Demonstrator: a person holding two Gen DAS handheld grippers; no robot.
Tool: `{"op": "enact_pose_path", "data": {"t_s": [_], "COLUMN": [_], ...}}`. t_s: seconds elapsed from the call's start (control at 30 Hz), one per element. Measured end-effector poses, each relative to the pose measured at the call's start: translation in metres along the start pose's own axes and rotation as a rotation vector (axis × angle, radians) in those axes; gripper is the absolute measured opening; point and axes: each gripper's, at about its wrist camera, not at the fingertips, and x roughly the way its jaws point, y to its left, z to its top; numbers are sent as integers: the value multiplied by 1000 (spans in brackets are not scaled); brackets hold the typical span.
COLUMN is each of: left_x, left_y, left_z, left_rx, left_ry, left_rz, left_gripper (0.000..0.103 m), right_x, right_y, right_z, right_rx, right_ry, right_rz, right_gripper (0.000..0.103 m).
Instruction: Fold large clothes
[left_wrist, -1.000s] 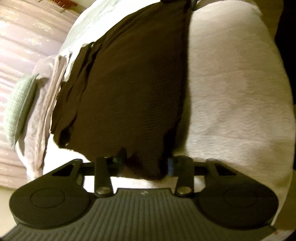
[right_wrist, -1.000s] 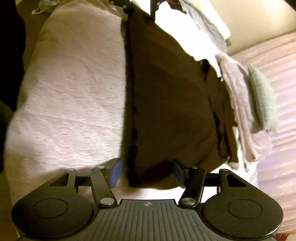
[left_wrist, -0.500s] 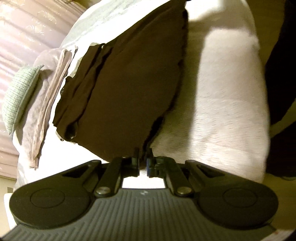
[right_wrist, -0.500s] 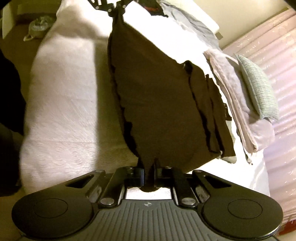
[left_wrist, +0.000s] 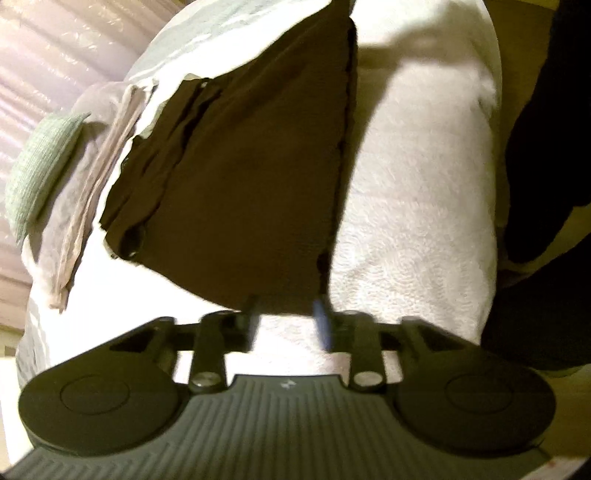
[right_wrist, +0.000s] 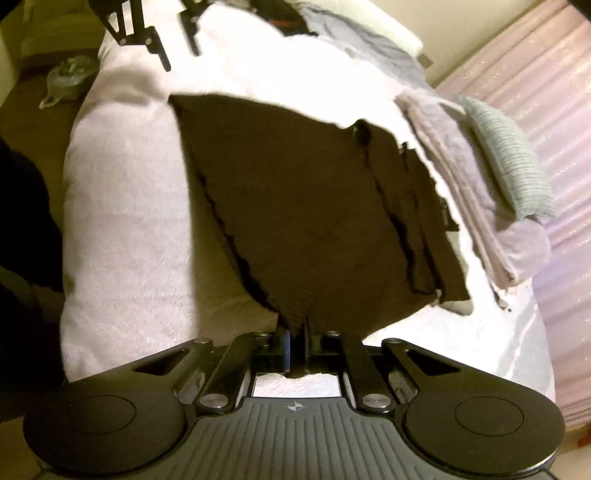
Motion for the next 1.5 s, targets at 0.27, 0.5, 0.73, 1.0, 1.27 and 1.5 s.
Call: {"op": "enact_pose_path", "data": {"t_s": [0.27, 0.5, 0.73, 1.0, 1.27, 1.5], "left_x": [54, 57, 15, 4, 63, 134], "left_y": [-29, -20, 51, 188, 309, 397], "left_z": [-25, -27, -9, 24, 39, 41], "left_rx": [205, 273, 86, -122, -225, -274], "left_ry": [-53, -153, -168, -138, -185, -188], "left_rz": [43, 48, -39, -59, -149, -235], "left_gripper": [47, 8, 4, 4, 4, 4], "right_x": [21, 34, 13, -20, 18, 69], "right_y": [13, 15, -17, -105, -215, -313], "right_z": [-9, -5, 7, 37, 60, 74], "right_rx": [-25, -27, 30, 80, 143, 329], "right_ry": [36, 52, 38, -40, 18, 89], "right_rz": [16, 24, 79, 43, -14, 14], "right_gripper": [3, 3, 3, 3, 3, 3]}}
